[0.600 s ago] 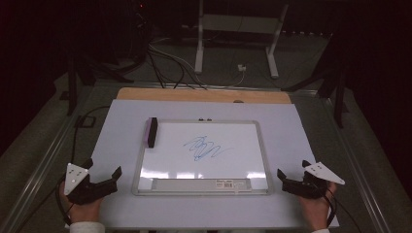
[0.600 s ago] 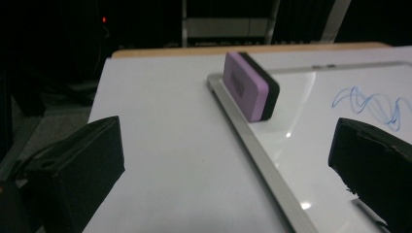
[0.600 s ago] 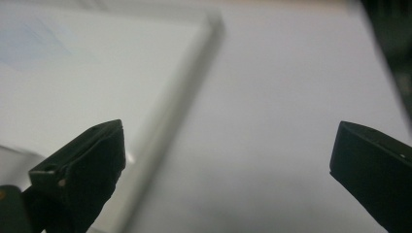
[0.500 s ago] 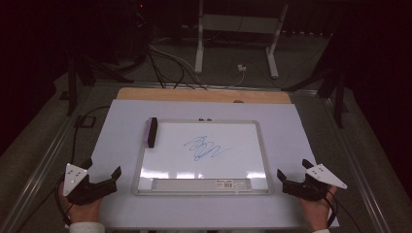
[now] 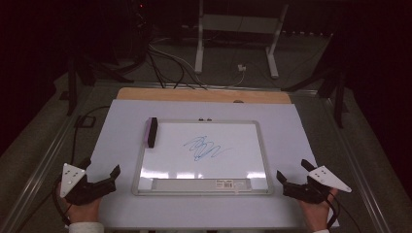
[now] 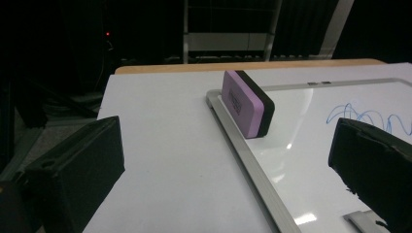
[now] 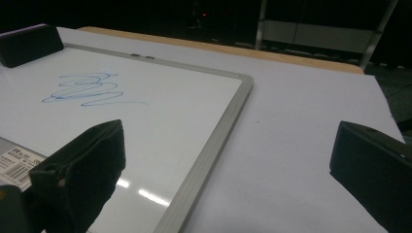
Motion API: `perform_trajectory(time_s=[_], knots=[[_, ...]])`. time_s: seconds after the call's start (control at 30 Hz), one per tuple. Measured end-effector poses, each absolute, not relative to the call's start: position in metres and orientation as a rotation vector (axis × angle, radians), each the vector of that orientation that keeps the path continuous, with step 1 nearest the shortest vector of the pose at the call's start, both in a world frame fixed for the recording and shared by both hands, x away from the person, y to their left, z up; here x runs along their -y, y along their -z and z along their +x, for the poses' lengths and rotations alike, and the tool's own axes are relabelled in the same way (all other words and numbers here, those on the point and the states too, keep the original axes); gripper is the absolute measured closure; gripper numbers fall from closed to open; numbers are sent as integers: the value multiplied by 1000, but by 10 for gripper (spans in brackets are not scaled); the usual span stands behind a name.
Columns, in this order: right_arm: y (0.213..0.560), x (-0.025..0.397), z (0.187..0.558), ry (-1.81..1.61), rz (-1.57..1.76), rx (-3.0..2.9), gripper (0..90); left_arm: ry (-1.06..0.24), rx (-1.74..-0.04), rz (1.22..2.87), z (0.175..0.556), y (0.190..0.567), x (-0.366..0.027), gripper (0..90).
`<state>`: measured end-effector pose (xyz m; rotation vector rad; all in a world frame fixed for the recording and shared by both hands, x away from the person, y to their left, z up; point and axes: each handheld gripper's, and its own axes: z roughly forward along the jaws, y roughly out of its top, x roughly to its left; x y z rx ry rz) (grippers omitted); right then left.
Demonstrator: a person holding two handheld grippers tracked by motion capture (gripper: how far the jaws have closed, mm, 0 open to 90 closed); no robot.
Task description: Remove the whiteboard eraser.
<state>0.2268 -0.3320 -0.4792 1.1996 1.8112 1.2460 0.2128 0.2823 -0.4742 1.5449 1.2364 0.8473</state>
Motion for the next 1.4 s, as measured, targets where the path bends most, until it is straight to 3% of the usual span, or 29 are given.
perform_trajectory(time_s=[0.43,1.4], knots=[[477,332,223,-1255,1209,-1776,0,-816,-1212,1564,222,461,-279,5],[475,333,220,-1279,1215,-1752,0,-748,-1164,1629,288,440,-260,6]])
